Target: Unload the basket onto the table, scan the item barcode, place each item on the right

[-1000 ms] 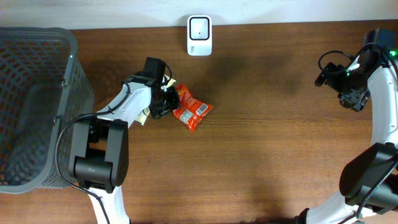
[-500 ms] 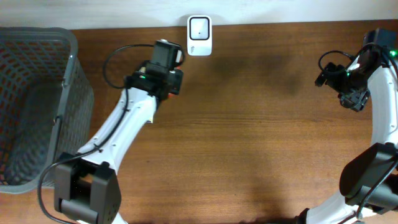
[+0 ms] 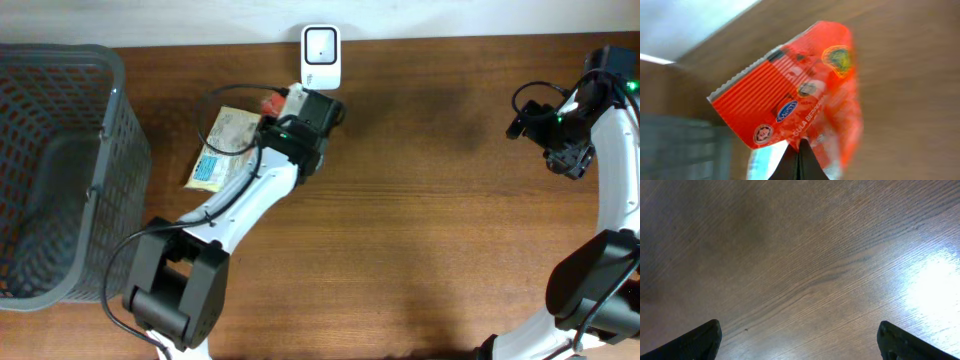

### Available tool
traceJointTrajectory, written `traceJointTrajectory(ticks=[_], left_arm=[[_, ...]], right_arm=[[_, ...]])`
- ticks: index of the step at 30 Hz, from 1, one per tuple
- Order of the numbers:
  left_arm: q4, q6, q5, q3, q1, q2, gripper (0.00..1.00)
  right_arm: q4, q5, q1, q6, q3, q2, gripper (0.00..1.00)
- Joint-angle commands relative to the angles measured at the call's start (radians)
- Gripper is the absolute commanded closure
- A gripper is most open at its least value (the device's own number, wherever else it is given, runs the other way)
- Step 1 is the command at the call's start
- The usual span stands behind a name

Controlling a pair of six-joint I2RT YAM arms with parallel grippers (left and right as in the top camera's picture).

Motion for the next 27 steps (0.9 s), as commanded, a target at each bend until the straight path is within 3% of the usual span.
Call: traceJointTrajectory(ticks=[1, 4, 8, 9, 10, 11, 12, 13, 16, 17, 19, 21, 24, 27], left_arm=[[-0.04, -0.037, 0.165, -0.009, -0.07, 0.039, 1.0], [-0.062, -0.037, 0.367, -0.009, -0.138, 0.043, 1.0], [-0.128, -0.036, 0.828, 0.051, -0.164, 0.038, 0.9], [-0.164, -0.036, 0.887, 0.093, -0.164, 0.037, 0.76], [-0.195, -0.036, 0.893, 0.138, -0.164, 0.037, 0.3], [-0.224, -0.036, 0.892, 0.19, -0.158, 0.037, 0.12], [-0.234, -0.036, 0.875, 0.225, -0.143, 0.037, 0.14], [-0.236, -0.042, 0.814, 0.242, -0.105, 0.037, 0.28], [-0.302, -0.183, 0.693, 0.232, 0.032, 0.068, 0.85], [-0.302, -0.204, 0.694, 0.231, 0.051, 0.095, 0.93], [-0.306, -0.27, 0.724, 0.231, 0.051, 0.165, 1.0], [-0.283, -0.275, 0.849, 0.231, 0.029, 0.243, 1.0], [-0.224, -0.274, 0.849, 0.231, -0.019, 0.286, 1.0], [-0.16, -0.195, 0.97, 0.237, -0.079, 0.285, 1.0]], right_arm=[[-0.001, 0.01, -0.003, -0.005, 0.008, -0.005, 0.01], [-0.001, 0.01, -0.003, -0.005, 0.008, -0.005, 0.01], [-0.001, 0.009, -0.003, -0.005, 0.008, -0.005, 0.01], [-0.001, 0.01, -0.003, -0.005, 0.008, -0.005, 0.01], [-0.001, 0.01, -0.003, -0.005, 0.008, -0.005, 0.01], [-0.001, 0.01, -0.003, -0.005, 0.008, -0.005, 0.01], [-0.001, 0.01, -0.003, -0.005, 0.008, -0.005, 0.01], [-0.001, 0.01, -0.003, -0.005, 0.008, -0.005, 0.01], [-0.001, 0.01, -0.003, -0.005, 0.008, -0.005, 0.01], [-0.001, 0.01, -0.003, -0.005, 0.008, -0.005, 0.01], [-0.001, 0.01, -0.003, -0.005, 0.008, -0.005, 0.01], [-0.001, 0.01, -0.003, -0.005, 0.008, -0.005, 0.02], [-0.001, 0.01, -0.003, -0.005, 0.008, -0.005, 0.01], [-0.001, 0.01, -0.003, -0.005, 0.008, -0.005, 0.01]])
